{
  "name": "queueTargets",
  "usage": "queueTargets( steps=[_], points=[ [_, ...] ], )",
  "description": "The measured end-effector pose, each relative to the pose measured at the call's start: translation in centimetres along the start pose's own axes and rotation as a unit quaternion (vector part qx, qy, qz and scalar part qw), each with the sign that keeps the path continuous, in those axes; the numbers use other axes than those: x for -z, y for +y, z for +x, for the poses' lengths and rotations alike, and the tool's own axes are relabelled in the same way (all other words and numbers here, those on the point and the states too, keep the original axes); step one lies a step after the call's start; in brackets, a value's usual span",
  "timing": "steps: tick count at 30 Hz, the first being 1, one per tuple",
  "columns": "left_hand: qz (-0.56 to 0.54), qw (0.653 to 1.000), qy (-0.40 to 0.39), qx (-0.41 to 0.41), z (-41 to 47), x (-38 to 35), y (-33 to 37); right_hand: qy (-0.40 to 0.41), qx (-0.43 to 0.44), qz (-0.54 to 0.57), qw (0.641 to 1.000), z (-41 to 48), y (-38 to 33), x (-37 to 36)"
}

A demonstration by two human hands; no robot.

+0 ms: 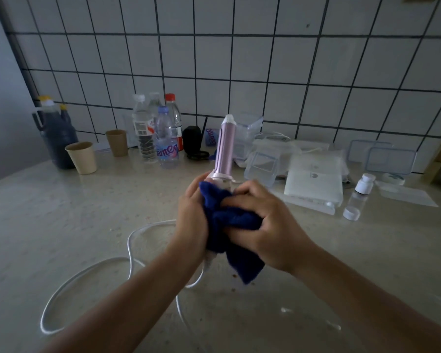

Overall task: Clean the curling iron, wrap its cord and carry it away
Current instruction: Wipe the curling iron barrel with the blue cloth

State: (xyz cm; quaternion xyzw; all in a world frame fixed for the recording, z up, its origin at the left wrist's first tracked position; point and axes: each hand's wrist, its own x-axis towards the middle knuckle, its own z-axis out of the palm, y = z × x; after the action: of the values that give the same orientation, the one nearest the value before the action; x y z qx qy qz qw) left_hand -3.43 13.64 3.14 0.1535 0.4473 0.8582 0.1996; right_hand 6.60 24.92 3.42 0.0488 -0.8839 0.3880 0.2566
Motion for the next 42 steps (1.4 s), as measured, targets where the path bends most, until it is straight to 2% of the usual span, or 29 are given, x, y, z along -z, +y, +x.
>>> queueTargets(
  steps=[2,3,7,9,11,13,15,17,19,23,25,28,31,33,36,38,40,42],
  points=[
    [-0.002,1.0,-0.014,0.015,0.5,0.6,0.3,-0.041,0.009,-0.016,0.999,0.0,0.0,-0.4],
    [-0.009,0.999,-0.027,0.017,0.4,0.5,0.3,-0.029,0.012,-0.023,0.999,0.1,0.1,-0.1],
    [0.015,0.998,-0.058,-0.03,0.1,0.0,-0.1,0.12,0.01,-0.001,0.993,0.8,0.1,1.8],
    [0.034,0.996,-0.067,-0.054,0.0,0.1,-0.2,0.137,0.008,0.009,0.99,0.9,0.1,2.1],
    [0.043,0.996,-0.054,-0.057,0.0,0.1,-0.1,0.111,-0.002,0.018,0.994,0.8,0.0,1.9],
    [0.033,0.998,-0.034,-0.043,0.1,0.3,0.2,0.047,-0.011,0.018,0.999,0.4,-0.1,1.3],
    [0.008,0.999,-0.03,-0.007,0.1,0.6,0.7,-0.036,0.0,0.002,0.999,-0.1,-0.1,0.2],
    [-0.002,0.999,-0.028,0.031,0.4,0.9,1.0,-0.076,0.013,-0.005,0.997,-0.3,-0.2,-0.7],
    [-0.018,0.998,-0.008,0.056,0.5,0.5,0.7,-0.027,0.021,-0.015,0.999,0.0,-0.1,-0.3],
    [0.044,0.997,-0.062,-0.018,-0.2,-0.4,0.1,0.162,0.014,0.011,0.987,1.0,-0.1,2.1],
    [0.057,0.996,-0.063,-0.012,-0.4,-0.8,-0.2,0.188,0.015,0.004,0.982,1.1,-0.2,2.3],
    [0.015,0.999,0.0,0.035,0.1,-0.8,0.1,0.1,0.01,0.023,0.995,0.3,-0.4,0.8],
    [-0.025,0.997,0.006,0.077,0.3,0.0,0.7,-0.019,0.024,0.007,1.0,-0.4,-0.4,-0.9],
    [-0.013,0.999,-0.01,0.042,0.2,0.3,0.7,-0.015,0.03,-0.006,0.999,-0.2,-0.4,-0.6],
    [0.04,0.997,-0.048,-0.055,-0.1,-0.2,0.3,0.102,0.028,-0.002,0.994,0.5,-0.2,1.1],
    [0.103,0.989,-0.064,-0.083,-0.3,0.0,0.0,0.167,0.019,0.013,0.986,1.0,-0.1,2.0],
    [0.132,0.982,-0.091,-0.097,-0.7,0.3,-0.4,0.185,0.017,0.013,0.983,1.1,0.1,2.4],
    [0.124,0.98,-0.1,-0.123,-1.1,0.1,-0.6,0.155,0.016,0.012,0.988,0.9,0.1,2.3]
  ],
)
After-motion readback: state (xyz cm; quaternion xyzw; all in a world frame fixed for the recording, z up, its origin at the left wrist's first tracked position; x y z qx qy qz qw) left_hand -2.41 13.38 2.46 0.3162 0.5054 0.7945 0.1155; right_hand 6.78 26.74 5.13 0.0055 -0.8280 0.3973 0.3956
